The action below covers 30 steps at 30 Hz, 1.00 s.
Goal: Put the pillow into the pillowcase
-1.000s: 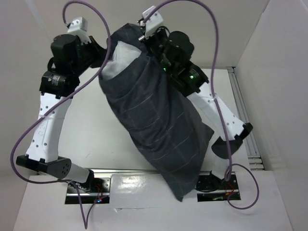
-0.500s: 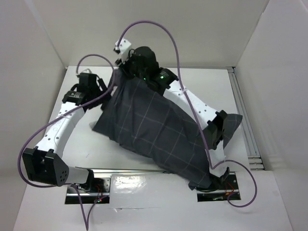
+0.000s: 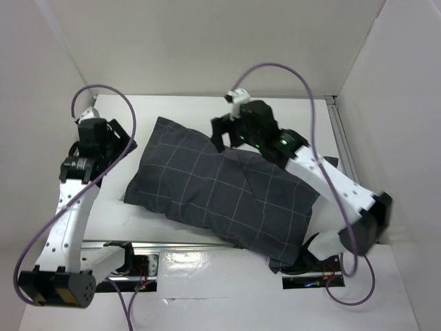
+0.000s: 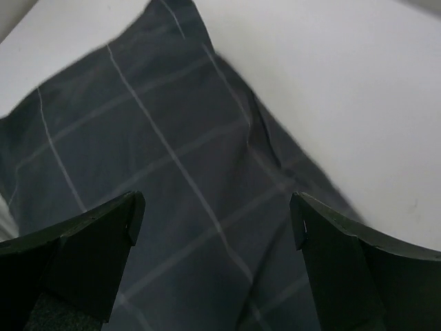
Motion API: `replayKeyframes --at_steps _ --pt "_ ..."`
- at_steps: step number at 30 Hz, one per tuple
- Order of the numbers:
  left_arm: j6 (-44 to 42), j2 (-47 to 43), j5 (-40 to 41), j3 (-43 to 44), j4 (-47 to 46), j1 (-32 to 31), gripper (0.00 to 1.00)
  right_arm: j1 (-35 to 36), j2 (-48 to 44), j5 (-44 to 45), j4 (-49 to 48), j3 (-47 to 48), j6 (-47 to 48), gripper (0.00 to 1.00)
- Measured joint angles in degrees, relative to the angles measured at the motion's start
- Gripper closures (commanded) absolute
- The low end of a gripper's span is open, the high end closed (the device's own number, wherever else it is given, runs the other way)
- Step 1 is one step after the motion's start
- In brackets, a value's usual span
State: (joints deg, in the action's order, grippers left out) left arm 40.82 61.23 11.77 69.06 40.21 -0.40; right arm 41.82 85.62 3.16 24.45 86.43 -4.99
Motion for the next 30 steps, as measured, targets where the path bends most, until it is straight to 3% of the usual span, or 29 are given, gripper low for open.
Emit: replayKeyframes --at_steps 2,4,7,9,10,12,13,14,19,23,30 --pt "-0.57 -3.34 -4.11 -4.94 -3.58 -1.97 0.33 -0.87 -7.89 0.04 2.38 -7.52 -4.11 0.0" --pt "-1.25 -4.33 -7.15 -8.66 -6.08 -5.44 0.33 -0.59 -13.27 -0.5 5.95 -12.15 -8.07 0.0" --pt "-1.9 -0.9 -9.29 -11.93 -8.98 -12.26 0.26 0.04 -16.52 -1.46 12.48 -16.15 -14.14 0.0" --pt "-1.92 4.11 -8.76 -12.17 -9.44 -16.2 0.3 0.76 -16.31 -0.98 16.9 -18.67 -17.88 0.0" --pt "-1.88 6.32 -7.82 -11.85 -9.35 -17.59 0.39 0.98 -15.91 -0.46 18.71 -19.67 -19.32 0.0" --pt "-1.42 11.89 -5.97 -10.67 -9.53 -20.24 0.68 1.57 -14.51 1.25 21.27 -22.05 -22.51 0.0" --pt "-1.25 14.03 -5.38 -10.23 -9.79 -21.4 0.93 1.73 -13.6 1.73 21.27 -23.02 -23.52 0.0" --pt "-0.83 15.98 -4.76 -9.86 -10.14 -22.45 1.0 1.84 -12.22 2.43 20.98 -23.78 -24.63 0.0" --pt "0.76 22.12 -0.7 -7.98 -11.04 -24.28 1.0 -0.68 -2.93 4.04 14.69 -23.65 -25.2 0.0" --pt "2.93 25.4 3.21 -6.32 -11.93 -24.06 1.0 -5.73 6.36 4.5 9.7 -16.92 -22.34 0.0" --pt "6.6 34.14 7.76 2.51 -13.7 -20.24 1.0 -17.77 17.27 -2.29 -8.15 -4.94 -13.7 0.0"
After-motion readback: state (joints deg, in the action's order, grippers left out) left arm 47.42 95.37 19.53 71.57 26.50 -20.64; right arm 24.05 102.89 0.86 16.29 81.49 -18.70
